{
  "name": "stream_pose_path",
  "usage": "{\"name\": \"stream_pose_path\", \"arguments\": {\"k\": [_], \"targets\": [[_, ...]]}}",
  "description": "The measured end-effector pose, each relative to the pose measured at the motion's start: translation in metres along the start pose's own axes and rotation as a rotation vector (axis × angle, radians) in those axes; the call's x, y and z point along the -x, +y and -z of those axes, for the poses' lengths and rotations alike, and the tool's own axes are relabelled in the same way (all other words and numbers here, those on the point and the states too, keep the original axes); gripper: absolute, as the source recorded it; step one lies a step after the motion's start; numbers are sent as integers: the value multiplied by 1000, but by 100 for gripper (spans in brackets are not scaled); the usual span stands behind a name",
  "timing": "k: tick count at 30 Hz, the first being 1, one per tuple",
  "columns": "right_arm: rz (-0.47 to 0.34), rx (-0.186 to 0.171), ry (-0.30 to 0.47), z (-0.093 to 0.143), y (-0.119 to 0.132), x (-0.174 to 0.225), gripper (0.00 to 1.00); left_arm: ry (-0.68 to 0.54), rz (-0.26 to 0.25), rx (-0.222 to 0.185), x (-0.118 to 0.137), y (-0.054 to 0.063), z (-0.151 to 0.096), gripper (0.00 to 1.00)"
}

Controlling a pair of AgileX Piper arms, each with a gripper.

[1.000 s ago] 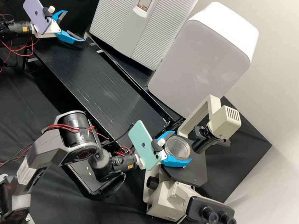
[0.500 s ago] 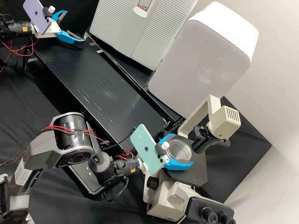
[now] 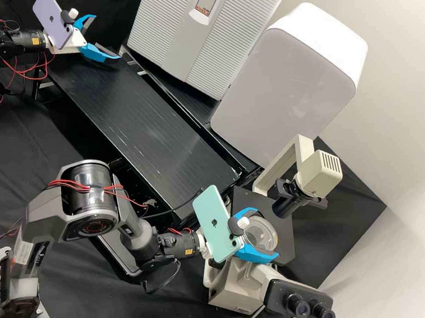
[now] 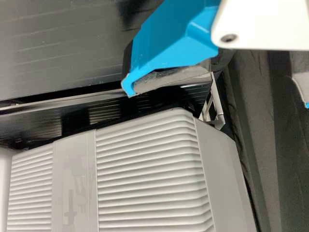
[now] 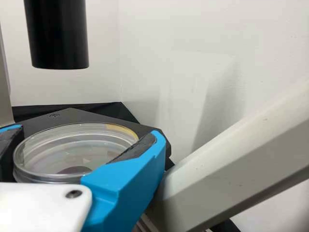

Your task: Place the petri dish on the microscope

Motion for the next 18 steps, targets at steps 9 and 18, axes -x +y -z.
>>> {"name": "stream_pose_path", "arguments": {"k": [9, 18], "targets": [[48, 0, 30, 16, -9, -14, 0, 0, 0, 0, 0, 0, 0, 100], [74, 24, 45, 24, -19, -24, 0, 0, 0, 0, 0, 0, 0, 100]]}}
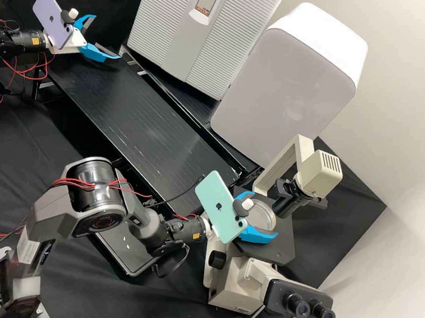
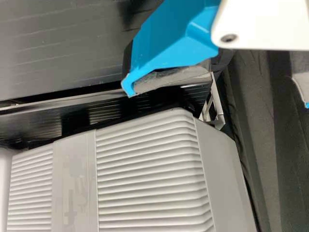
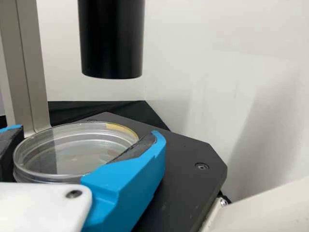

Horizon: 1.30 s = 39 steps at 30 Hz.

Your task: Place the petri dish on the microscope

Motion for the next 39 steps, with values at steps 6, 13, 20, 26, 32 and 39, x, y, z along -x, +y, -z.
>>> {"name": "stream_pose_path", "arguments": {"k": [6, 13, 20, 26, 32, 39], "targets": [[-14, -10, -25, -5, -1, -6, 0, 0, 0, 0, 0, 0, 0, 100], [-23, 0, -36, -12, -1, -10, 0, 0, 0, 0, 0, 0, 0, 100], [-27, 9, -39, -13, 0, -10, 100, 0, 0, 0, 0, 0, 0, 100], [-27, 34, -40, -13, 0, -10, 100, 0, 0, 0, 0, 0, 0, 100], [-29, 34, -38, -13, 1, -10, 100, 0, 0, 0, 0, 0, 0, 100], [-40, 35, -33, -11, 5, -8, 100, 0, 0, 0, 0, 0, 0, 100]]}}
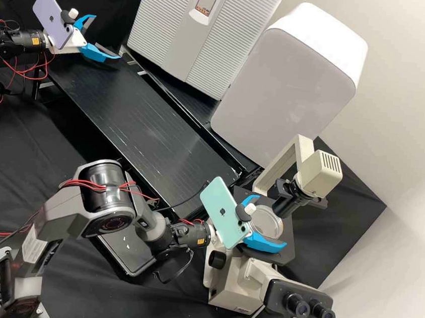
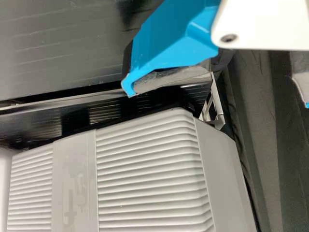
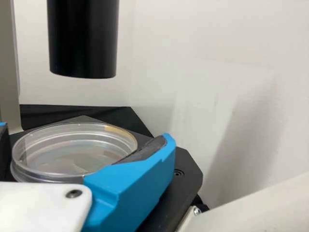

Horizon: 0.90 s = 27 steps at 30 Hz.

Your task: Place the petri dish on the microscope

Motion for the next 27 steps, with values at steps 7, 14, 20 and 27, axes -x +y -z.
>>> {"name": "stream_pose_path", "arguments": {"k": [7, 14, 20, 27], "targets": [[-7, -30, -21, -5, 8, 18, 100, 0, 0, 0, 0, 0, 0, 100], [26, -87, 10, -6, 17, 53, 100, 0, 0, 0, 0, 0, 0, 100], [-10, -162, 52, -5, 29, 84, 100, 0, 0, 0, 0, 0, 0, 100], [-120, -225, 140, 8, 33, 116, 100, 0, 0, 0, 0, 0, 0, 100]]}}
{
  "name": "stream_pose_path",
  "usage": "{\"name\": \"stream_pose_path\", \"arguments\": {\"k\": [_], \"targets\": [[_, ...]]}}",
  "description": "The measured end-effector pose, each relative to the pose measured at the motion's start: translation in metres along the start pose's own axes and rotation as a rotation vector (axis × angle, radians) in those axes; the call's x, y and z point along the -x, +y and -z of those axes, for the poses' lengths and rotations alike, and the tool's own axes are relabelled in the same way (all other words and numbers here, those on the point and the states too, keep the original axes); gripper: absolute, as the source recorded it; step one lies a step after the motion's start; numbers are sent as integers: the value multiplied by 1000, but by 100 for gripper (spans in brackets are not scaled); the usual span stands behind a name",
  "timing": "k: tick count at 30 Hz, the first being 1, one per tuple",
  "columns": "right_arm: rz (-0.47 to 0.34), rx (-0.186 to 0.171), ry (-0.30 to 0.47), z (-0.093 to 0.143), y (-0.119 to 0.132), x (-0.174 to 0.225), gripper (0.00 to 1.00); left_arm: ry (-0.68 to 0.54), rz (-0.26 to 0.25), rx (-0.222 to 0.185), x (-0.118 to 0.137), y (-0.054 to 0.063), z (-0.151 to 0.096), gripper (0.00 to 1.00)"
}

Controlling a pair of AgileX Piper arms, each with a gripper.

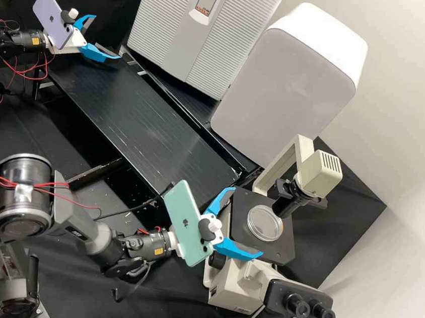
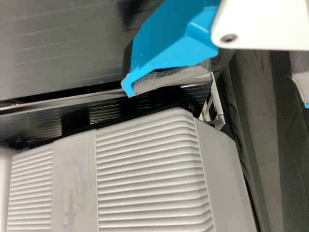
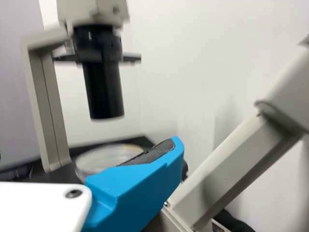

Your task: Place the petri dish on the microscope

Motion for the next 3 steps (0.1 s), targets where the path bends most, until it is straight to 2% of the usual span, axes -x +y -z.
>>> {"name": "stream_pose_path", "arguments": {"k": [2, 3], "targets": [[-4, -9, 23, 3, -2, 8, 100, 0, 0, 0, 0, 0, 0, 100], [-4, -26, 25, 4, -2, 10, 100, 0, 0, 0, 0, 0, 0, 100]]}}
